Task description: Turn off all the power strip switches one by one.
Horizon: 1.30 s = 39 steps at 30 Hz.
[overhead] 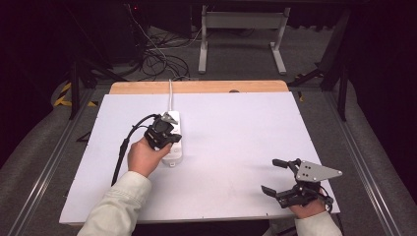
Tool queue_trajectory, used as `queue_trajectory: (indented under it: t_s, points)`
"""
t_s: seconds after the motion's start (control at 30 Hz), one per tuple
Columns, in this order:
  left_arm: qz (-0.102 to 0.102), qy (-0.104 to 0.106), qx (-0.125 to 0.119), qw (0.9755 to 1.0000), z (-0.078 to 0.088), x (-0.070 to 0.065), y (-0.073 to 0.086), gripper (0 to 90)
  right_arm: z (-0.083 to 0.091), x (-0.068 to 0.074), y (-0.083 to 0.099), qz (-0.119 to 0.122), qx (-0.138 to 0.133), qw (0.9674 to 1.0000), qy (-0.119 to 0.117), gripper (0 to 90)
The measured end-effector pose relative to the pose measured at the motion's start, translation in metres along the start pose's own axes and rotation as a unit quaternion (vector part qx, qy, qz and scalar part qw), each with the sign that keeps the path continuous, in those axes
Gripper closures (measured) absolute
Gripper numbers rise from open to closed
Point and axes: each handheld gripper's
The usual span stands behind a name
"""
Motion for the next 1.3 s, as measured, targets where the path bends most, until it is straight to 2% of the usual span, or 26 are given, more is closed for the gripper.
queue_trajectory:
  t_s: [0.07,0.13,0.3,0.43,0.5,0.6,0.67,0.8,0.97,1.1,1.17,1.3]
  points:
    - [-0.002,-0.004,-0.008,1.0,0.002,0.001,0.0,90.0,0.0,0.0,0.0,0.003,0.0,1.0,0.0,8.8]
    - [-0.001,0.007,-0.01,0.9999,0.001,0.002,-0.001,90.0,0.0,0.0,0.0,0.002,-0.001,1.0,0.0,8.8]
    - [-0.003,-0.015,-0.009,0.9998,-0.003,0.006,0.0,90.0,0.0,0.0,0.0,0.003,-0.001,1.0,0.0,8.8]
    - [0.025,-0.009,-0.022,0.9994,-0.006,0.015,-0.001,90.0,0.0,0.0,0.0,0.001,0.001,1.0,-0.001,8.8]
    - [0.026,-0.003,-0.021,0.9994,-0.008,0.017,-0.001,90.0,0.0,0.0,0.0,0.001,0.001,1.0,-0.002,8.8]
    - [0.03,-0.007,-0.013,0.9994,-0.013,0.02,-0.001,90.0,0.0,0.0,0.0,0.001,0.001,1.0,-0.003,8.8]
    - [0.026,-0.013,-0.002,0.9996,-0.017,0.02,-0.002,90.0,0.0,0.0,0.0,0.001,0.001,1.0,-0.004,8.8]
    - [0.029,-0.02,0.001,0.9994,-0.021,0.019,-0.002,90.0,0.0,0.0,0.0,0.001,0.0,1.0,-0.005,8.7]
    - [0.022,-0.029,0.017,0.9992,-0.024,0.018,-0.003,90.0,-0.001,-0.001,0.0,0.0,0.0,1.0,-0.006,8.7]
    - [0.024,-0.022,0.017,0.9993,-0.024,0.019,-0.003,90.0,-0.001,-0.001,0.0,0.001,0.001,1.0,-0.006,8.7]
    - [0.025,-0.01,0.018,0.9995,-0.024,0.02,-0.003,90.0,-0.001,-0.001,0.0,0.001,0.001,1.0,-0.006,8.8]
    - [0.024,-0.011,0.023,0.9994,-0.026,0.02,-0.002,90.0,-0.001,-0.001,0.0,0.002,-0.001,1.0,-0.007,8.7]
Point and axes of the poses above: each handheld gripper's, and its own axes: z roughly backward along the jaws, y roughly out of its underside, x roughly to its left, and after that the axes turned 15 degrees about x, right-handed
